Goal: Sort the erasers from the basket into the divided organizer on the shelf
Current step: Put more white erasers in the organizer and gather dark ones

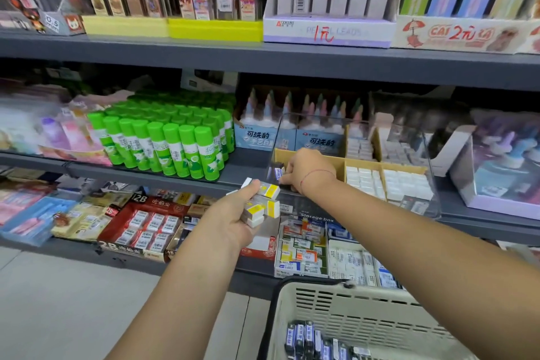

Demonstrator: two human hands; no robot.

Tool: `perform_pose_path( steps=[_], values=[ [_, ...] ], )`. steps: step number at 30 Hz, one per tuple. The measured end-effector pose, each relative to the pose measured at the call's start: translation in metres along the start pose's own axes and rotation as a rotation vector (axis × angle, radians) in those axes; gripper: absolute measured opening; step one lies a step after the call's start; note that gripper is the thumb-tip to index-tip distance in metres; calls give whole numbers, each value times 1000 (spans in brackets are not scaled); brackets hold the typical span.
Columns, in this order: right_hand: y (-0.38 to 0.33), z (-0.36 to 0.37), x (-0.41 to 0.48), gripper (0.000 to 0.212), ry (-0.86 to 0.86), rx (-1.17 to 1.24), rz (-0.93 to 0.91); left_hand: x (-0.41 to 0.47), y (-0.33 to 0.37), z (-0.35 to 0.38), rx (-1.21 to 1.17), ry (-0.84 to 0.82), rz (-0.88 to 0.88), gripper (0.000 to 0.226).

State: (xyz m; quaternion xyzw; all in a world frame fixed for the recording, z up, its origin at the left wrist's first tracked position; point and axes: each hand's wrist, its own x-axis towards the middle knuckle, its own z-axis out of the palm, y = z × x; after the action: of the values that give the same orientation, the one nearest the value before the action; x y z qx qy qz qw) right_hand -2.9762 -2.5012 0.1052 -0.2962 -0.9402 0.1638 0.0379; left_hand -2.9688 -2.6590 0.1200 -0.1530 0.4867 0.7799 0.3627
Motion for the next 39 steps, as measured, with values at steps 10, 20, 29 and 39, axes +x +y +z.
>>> perform_pose_path(
  steps=[10,20,29,39],
  values=[
    [-1,0,0,33,-73,-83,-101,-3,1,1,2,12,-9,16],
    [6,-7,-7,34,-203,326,-75,-4,2,0,14,9,-10,18],
    [6,-43,-40,31,-72,485,-94,-6,2,1,-17,0,56,19],
    [42,-58,-130,10,-194,1004,74,-26,-42,32,113,-264,63,6]
  ],
)
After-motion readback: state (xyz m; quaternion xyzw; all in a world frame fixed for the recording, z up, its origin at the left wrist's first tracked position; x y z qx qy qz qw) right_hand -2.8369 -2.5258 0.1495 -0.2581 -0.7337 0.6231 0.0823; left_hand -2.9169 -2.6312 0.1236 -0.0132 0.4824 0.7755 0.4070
